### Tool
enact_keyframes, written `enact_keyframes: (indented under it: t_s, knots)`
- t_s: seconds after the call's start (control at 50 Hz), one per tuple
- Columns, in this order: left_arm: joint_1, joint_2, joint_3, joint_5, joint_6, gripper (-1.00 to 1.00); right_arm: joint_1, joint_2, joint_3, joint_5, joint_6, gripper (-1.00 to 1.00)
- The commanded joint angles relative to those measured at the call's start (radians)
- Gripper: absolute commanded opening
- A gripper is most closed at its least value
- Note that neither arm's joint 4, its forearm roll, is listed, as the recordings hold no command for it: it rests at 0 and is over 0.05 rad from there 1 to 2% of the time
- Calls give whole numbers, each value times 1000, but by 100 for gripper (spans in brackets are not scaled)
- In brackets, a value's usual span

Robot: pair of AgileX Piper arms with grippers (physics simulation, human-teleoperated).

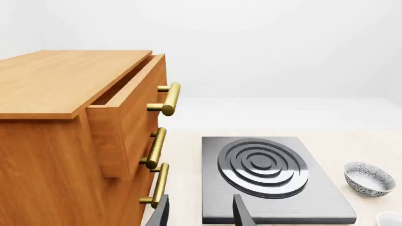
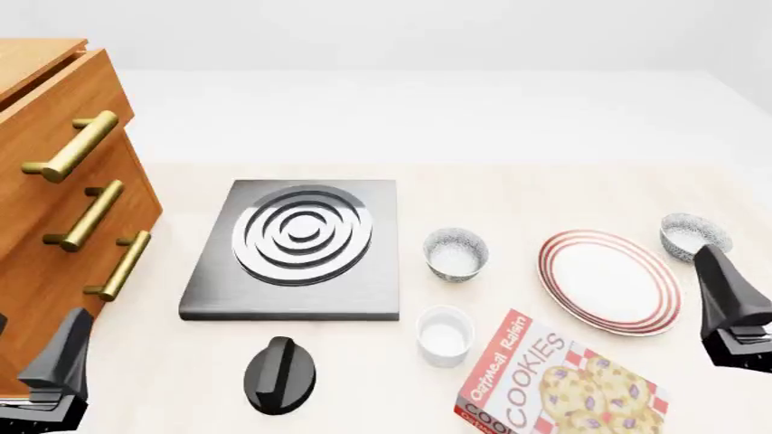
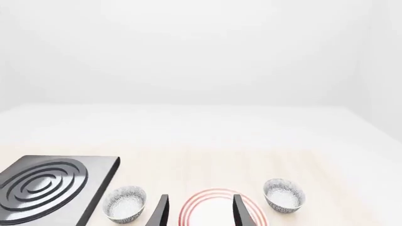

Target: Pick the akita bowl next to the plate and place it on the plate.

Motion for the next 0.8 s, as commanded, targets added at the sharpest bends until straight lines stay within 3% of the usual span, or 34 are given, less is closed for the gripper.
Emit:
enact_keyframes:
  t_s: [0.02, 0.2, 0.8]
  knots:
    - [0, 0, 0, 0, 0, 100, 10, 78, -49, -38, -6, 100]
    - [0, 0, 0, 0, 0, 100, 11, 159, -58, -104, -11, 100]
    - [0, 0, 0, 0, 0, 100, 31, 398, -168, -197, -1, 100]
